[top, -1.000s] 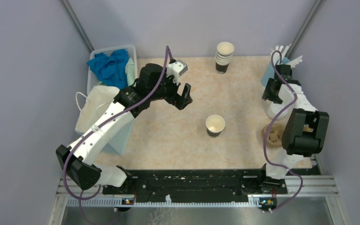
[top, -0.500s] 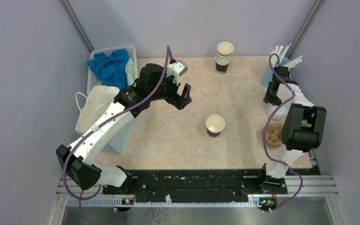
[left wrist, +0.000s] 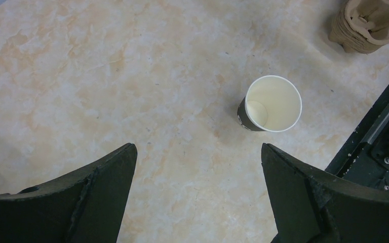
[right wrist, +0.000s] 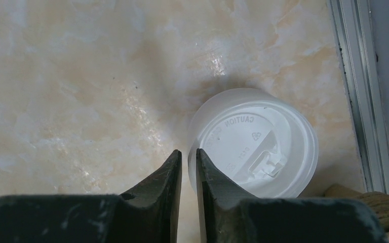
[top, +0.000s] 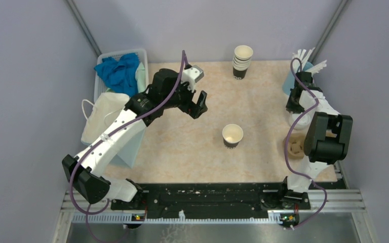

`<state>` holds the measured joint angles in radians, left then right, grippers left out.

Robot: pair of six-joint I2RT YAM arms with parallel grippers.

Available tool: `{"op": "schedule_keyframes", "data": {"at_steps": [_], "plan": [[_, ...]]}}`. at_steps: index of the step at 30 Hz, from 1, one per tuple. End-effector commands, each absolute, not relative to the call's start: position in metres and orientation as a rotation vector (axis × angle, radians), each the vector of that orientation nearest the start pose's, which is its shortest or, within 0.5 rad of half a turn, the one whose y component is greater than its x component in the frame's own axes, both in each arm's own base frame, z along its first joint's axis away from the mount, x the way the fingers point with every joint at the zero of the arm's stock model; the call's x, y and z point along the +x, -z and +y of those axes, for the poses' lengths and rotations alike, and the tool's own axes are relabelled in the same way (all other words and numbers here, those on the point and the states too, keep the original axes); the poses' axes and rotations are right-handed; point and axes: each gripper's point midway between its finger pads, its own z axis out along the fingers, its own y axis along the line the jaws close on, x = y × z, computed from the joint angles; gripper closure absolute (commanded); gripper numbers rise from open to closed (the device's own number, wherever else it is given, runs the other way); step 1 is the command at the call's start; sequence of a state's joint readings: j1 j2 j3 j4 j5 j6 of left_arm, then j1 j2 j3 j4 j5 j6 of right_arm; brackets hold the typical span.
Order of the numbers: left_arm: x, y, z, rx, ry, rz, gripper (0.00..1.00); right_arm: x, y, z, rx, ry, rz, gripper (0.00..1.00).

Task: Pack the takeout coffee

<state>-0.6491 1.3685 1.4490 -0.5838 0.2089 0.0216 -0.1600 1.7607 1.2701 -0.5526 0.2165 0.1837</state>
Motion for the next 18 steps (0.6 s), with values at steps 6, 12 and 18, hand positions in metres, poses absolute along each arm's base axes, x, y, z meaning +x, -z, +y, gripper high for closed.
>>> {"op": "schedule_keyframes", "data": {"at_steps": [6,12,18], "plan": [[0.3024,-0.3116,-0.2763,0.828,0.601,1.892,0.01,0.3995,-0.0871,-0.1042,0.535,0.304,2.495,0.82],[0.3025,-0.3116,-0.2761,0.828,0.6,1.892,0.01,0.4005,-0.0886,-0.1039,0.531,0.301,2.494,0.89],[0.3023,-0.3119,-0.2761,0.83,0.601,1.89,0.01,0.3981,-0.0875,-0.1067,0.533,0.325,2.5,0.83]]}}
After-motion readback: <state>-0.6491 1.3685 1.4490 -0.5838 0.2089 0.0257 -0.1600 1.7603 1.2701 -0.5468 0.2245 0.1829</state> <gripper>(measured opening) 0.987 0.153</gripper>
